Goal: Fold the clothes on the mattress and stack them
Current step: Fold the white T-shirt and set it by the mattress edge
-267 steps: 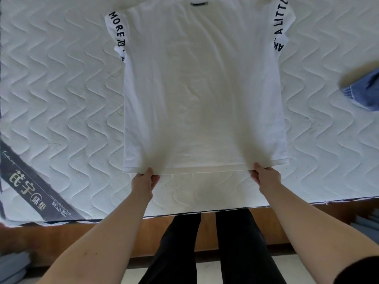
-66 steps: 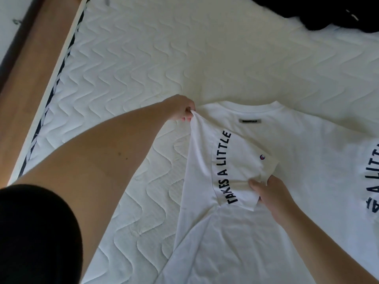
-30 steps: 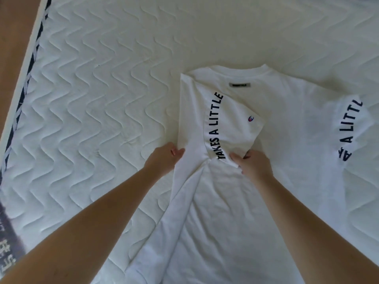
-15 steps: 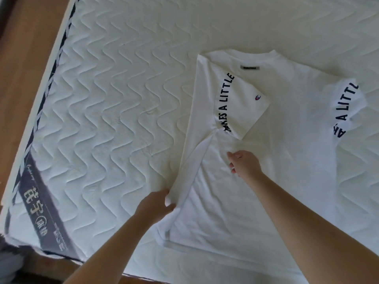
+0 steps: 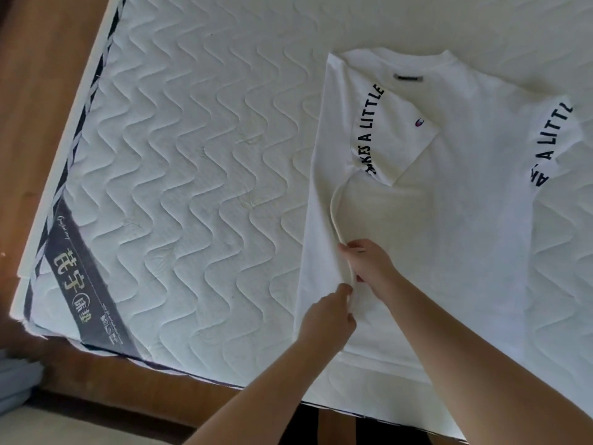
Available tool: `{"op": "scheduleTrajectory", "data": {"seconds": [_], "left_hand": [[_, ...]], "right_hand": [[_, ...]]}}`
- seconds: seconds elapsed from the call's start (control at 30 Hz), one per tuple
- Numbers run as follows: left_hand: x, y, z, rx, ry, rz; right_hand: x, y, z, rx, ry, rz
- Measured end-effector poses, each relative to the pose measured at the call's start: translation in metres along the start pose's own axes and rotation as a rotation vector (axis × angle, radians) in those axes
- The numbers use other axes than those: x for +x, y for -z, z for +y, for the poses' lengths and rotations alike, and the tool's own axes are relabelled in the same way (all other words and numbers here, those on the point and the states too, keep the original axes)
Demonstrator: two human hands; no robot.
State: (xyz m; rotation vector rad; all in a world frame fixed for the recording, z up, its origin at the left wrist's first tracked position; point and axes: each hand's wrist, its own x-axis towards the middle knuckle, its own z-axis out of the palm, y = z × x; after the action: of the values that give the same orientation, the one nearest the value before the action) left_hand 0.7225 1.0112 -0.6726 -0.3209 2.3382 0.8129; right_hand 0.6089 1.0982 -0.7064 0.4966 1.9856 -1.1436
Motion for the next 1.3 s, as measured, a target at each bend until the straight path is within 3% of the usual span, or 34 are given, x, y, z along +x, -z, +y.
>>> {"op": "scheduleTrajectory", "data": {"seconds": [0.2,0.3,0.43,0.57,0.77,0.9,1.17,1.3], "left_hand": [[-0.010,-0.027,-0.002,0.037,0.023,-0.116],[-0.019,-0.027,-0.017,0.081,-0.037,-0.135],[-0.024,-0.017,-0.047,-0.019,-0.004,0.129],[-0.011,0.000,-0.068,-0.190,0.189,0.287],[0.017,0.002,-0.066,-0.134,0.364,0.197],[0.021,0.000,-0.070,-0.099,0.404,0.139],[0.012,0.006,-0.090,-0.183,0.388,0.057],[0.000,-0.001,-0.100,-0.205,0.389,0.082]], "right_hand": [[-0.006,0.004,0.026,-0.068,0.000,-0.039],[-0.004,-0.002,0.024,-0.210,0.058,0.048],[0.010,-0.008,0.008,-0.175,0.124,0.196],[0.036,-0.009,-0.028,-0.093,0.198,0.223],[0.061,-0.007,-0.056,-0.360,0.171,0.336],[0.063,0.011,-0.036,-0.311,0.131,0.416],[0.056,0.018,-0.013,-0.202,0.143,0.416],[0.036,0.008,0.004,-0.197,0.135,0.317]]}}
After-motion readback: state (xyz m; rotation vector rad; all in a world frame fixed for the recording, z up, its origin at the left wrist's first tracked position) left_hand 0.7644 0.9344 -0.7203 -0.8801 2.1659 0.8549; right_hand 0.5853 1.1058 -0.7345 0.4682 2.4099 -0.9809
